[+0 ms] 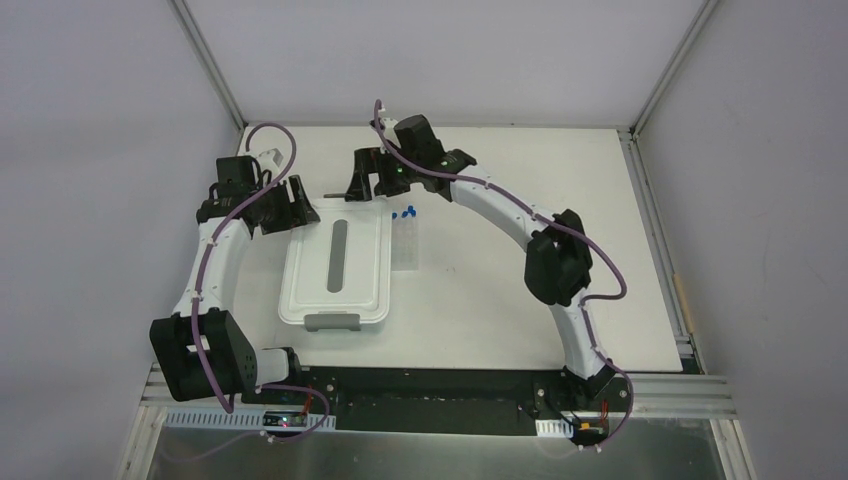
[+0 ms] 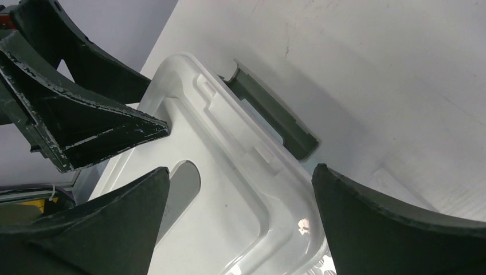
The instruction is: Organize the chemistry lab equipment
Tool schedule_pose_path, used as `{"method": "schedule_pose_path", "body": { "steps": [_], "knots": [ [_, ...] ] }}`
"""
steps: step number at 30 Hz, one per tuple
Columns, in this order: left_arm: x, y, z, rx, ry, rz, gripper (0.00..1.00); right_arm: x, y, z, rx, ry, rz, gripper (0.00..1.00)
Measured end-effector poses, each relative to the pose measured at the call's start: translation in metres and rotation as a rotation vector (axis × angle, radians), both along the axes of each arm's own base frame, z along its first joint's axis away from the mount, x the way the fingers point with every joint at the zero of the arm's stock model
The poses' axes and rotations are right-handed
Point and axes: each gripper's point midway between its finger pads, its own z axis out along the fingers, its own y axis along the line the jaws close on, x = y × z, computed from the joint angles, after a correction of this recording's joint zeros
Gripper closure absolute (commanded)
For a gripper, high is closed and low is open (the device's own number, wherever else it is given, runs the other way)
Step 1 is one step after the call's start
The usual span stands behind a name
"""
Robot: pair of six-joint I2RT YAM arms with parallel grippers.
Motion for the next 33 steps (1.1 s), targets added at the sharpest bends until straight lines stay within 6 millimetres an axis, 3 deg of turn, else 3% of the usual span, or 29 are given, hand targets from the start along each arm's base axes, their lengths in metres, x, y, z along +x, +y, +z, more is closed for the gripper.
{"method": "schedule_pose_path", "body": {
  "steps": [4,11,15,33],
  "knots": [
    [0.000,0.000,0.000,-0.001,-0.002,-0.001,0.38,0.007,0.008,-0.008,-0.009,0.006,0.011,0.01],
    [0.002,0.000,0.001,-0.001,-0.009,-0.001,0.41,0.013,0.010,-0.052,-0.091,0.060,0.010,0.01],
    [0.002,0.000,0.001,-0.001,-0.009,-0.001,0.41,0.013,0.012,-0.052,-0.083,0.071,0.032,0.04],
    [0.008,0.005,0.001,0.008,-0.026,0.011,0.43,0.011,0.021,-0.045,0.028,0.068,0.161,0.55]
  ]
}}
